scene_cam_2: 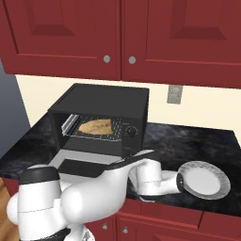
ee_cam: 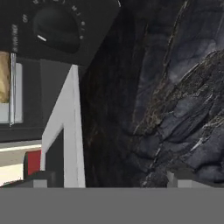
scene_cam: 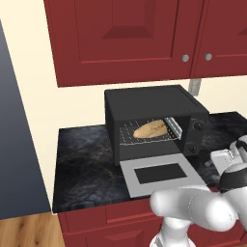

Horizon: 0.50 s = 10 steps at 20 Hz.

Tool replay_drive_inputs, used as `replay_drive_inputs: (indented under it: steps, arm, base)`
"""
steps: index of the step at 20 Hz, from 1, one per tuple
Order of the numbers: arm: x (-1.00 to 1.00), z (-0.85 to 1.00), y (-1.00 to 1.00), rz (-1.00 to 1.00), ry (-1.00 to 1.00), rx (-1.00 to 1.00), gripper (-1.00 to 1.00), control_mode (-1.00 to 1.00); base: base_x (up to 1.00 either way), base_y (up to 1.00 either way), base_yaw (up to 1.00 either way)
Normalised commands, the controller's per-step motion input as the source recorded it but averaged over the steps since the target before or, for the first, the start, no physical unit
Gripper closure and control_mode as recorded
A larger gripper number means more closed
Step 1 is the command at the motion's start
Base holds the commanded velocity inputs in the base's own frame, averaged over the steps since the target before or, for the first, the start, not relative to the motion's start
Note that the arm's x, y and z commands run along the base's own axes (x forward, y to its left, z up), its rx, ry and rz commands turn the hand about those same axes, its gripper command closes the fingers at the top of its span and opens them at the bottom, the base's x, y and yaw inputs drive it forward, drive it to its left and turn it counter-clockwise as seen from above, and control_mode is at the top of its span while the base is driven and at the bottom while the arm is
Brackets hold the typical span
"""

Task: Pull the toaster oven rack outwards. Pick up the baguette from the plate and place it on the toaster oven rack. Close the toaster oven door fully and set the temperature to the lowest setting.

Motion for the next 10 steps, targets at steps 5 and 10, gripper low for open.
replay_drive_inputs:
  steps: [5,10]
  arm:
    - [-0.44,0.01,0.00,0.11,0.00,0.06,-1.00,-1.00]
    - [-0.39,0.00,0.11,0.11,-0.01,0.08,-1.00,-1.00]
  base:
    - [0.00,0.00,0.00]
    - [0.00,0.00,0.00]
